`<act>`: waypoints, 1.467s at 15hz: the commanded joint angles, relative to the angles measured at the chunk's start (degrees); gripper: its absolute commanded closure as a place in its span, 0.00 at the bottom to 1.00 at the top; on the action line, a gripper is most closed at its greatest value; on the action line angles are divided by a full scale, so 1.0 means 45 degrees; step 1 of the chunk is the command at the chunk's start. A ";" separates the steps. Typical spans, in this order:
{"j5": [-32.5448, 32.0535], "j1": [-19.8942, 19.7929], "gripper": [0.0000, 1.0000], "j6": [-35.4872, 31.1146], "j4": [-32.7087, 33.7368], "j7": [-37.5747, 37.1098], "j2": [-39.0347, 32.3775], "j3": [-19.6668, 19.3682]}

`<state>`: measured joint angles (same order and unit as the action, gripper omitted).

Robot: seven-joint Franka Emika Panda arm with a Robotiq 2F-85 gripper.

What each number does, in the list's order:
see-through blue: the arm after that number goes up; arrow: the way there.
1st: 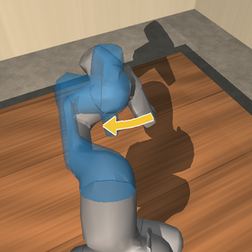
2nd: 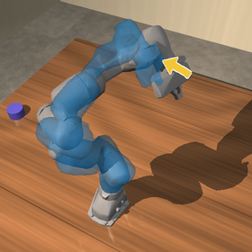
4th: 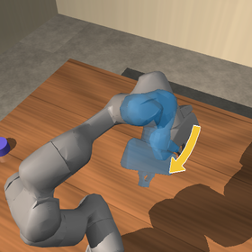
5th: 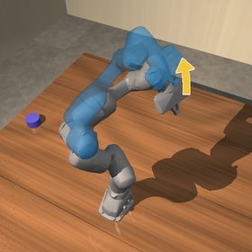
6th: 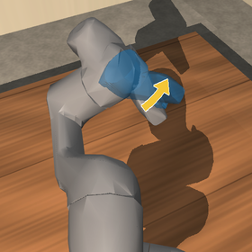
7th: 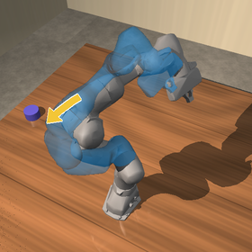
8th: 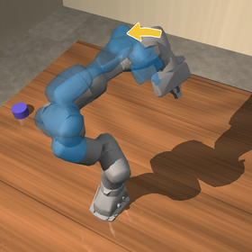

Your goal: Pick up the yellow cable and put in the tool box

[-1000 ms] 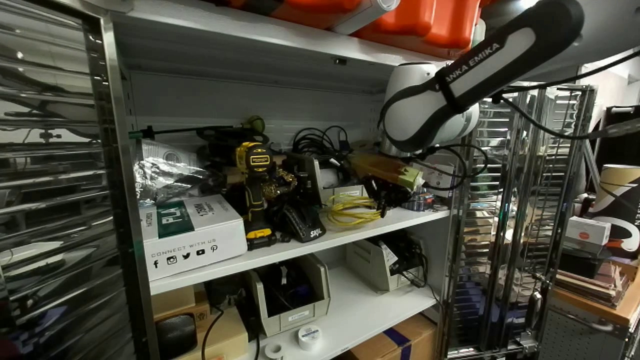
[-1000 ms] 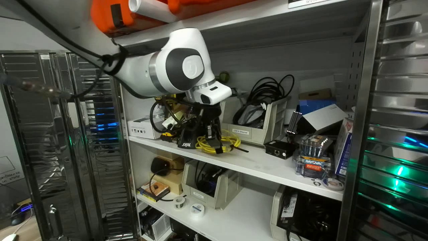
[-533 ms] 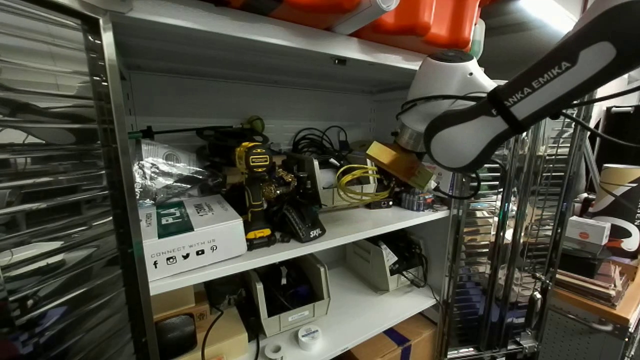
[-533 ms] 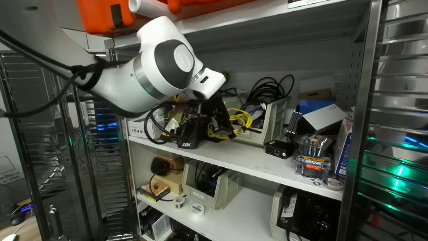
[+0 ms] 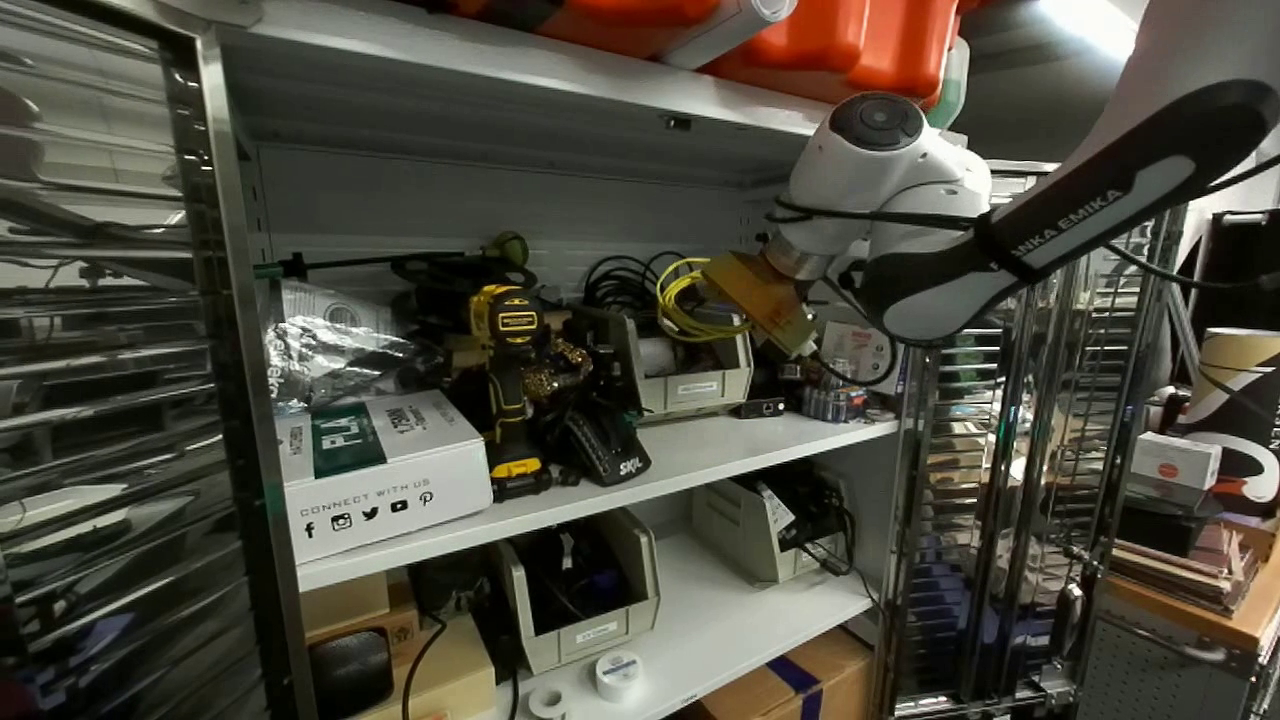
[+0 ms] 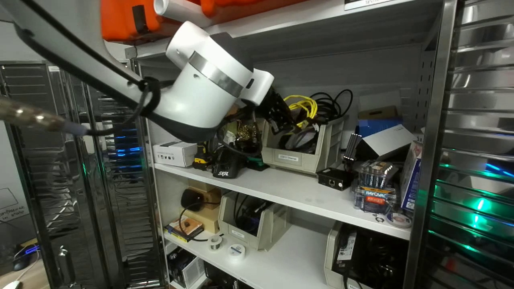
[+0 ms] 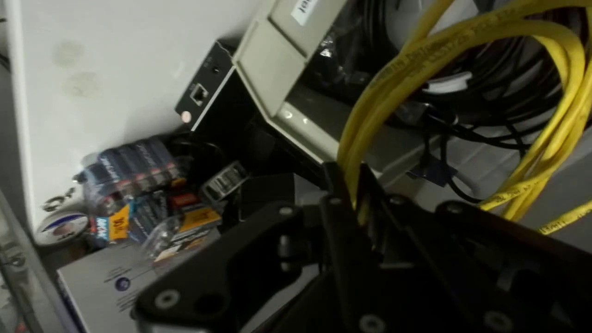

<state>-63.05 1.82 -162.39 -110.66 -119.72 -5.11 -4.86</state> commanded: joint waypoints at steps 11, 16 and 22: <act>-0.3150 0.1109 0.64 0.1685 0.5659 -0.1796 -0.4477 0.0068; -0.3461 0.1315 0.27 0.1679 0.4946 -0.1989 -0.3567 0.0034; -0.0962 0.0908 0.00 0.1265 0.2364 0.0172 -0.1566 0.0850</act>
<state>-75.63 7.55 -155.83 -90.93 -127.48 -19.15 -3.60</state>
